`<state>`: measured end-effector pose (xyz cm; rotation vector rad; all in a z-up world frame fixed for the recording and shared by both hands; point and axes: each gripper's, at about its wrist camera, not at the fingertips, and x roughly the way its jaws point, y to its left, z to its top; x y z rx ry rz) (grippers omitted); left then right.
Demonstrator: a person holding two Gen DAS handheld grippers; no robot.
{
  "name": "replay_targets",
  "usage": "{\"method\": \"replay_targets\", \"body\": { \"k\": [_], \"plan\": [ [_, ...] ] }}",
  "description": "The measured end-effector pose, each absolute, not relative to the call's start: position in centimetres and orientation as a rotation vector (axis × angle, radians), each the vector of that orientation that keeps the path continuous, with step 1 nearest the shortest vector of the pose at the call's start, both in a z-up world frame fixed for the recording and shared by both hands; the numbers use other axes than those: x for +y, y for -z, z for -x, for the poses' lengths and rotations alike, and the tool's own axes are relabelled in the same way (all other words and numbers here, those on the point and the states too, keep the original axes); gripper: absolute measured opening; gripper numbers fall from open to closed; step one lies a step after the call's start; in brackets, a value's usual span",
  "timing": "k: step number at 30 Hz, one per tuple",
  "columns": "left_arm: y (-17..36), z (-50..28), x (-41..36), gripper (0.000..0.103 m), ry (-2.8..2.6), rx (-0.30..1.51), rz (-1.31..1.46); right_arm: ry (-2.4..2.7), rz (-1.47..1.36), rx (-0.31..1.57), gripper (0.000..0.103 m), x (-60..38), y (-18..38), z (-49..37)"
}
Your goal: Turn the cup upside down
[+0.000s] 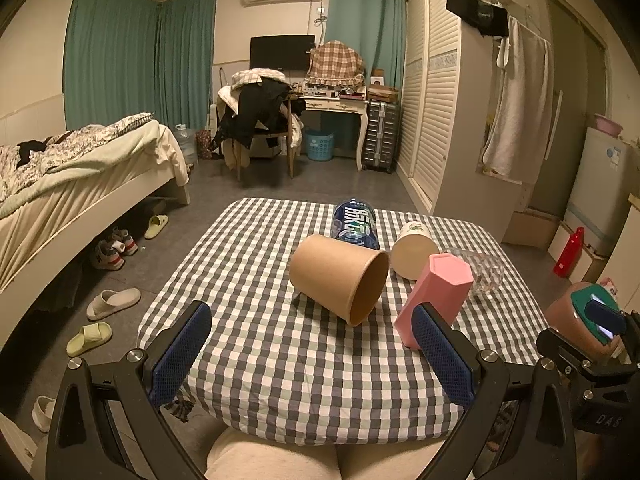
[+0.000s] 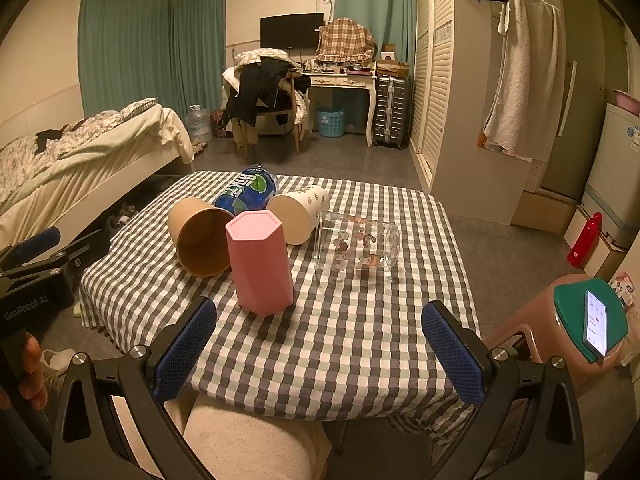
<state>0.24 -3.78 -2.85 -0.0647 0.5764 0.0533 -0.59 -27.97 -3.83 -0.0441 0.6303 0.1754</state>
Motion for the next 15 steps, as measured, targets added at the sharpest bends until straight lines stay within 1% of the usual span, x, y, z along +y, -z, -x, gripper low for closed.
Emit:
{"method": "replay_targets", "body": {
  "k": [15],
  "plan": [
    [3.16, 0.01, -3.97, 0.103, -0.046, 0.581, 0.061, -0.172, 0.037, 0.638, 0.103, -28.0, 4.25, 0.52]
  ]
}}
